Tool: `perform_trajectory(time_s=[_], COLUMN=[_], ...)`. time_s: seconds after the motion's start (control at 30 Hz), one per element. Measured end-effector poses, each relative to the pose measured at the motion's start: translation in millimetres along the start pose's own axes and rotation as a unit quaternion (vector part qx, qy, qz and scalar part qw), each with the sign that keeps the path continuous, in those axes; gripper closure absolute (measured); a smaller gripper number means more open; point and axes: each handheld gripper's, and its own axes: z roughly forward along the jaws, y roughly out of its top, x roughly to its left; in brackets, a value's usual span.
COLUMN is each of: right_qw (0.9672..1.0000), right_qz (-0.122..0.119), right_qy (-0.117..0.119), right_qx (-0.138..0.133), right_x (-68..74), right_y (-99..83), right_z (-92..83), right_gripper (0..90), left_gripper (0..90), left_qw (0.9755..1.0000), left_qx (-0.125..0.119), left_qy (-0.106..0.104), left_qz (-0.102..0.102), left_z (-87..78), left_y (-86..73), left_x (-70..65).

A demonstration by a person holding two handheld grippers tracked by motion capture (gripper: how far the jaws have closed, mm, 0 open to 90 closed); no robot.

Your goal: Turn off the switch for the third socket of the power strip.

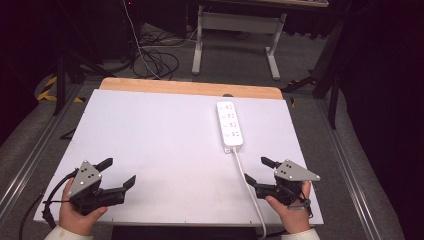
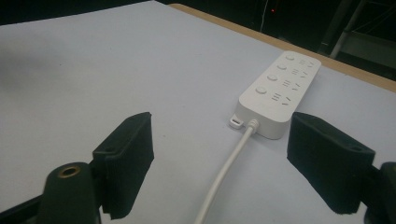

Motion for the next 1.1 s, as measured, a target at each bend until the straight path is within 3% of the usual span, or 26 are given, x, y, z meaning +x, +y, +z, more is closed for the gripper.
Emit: perform_trajectory(time_s=[0.27, 1.1], right_qw=[1.0000, 0.9998], right_qz=[0.000, -0.021], right_qy=[-0.001, -0.001], right_qx=[0.001, 0.003], right_x=[0.6, 2.7], right_y=[0.5, 11.5], right_z=[-0.4, -0.1], right_gripper=[23.0, 23.0], left_gripper=[11.3, 11.3], left_qw=[1.0000, 0.9999], left_qx=[-0.003, -0.007], left_qy=[0.004, 0.013], left_qz=[0.007, -0.001], left_z=[-0.8, -2.8], left_y=[0.2, 0.4], left_x=[-1.3, -1.9])
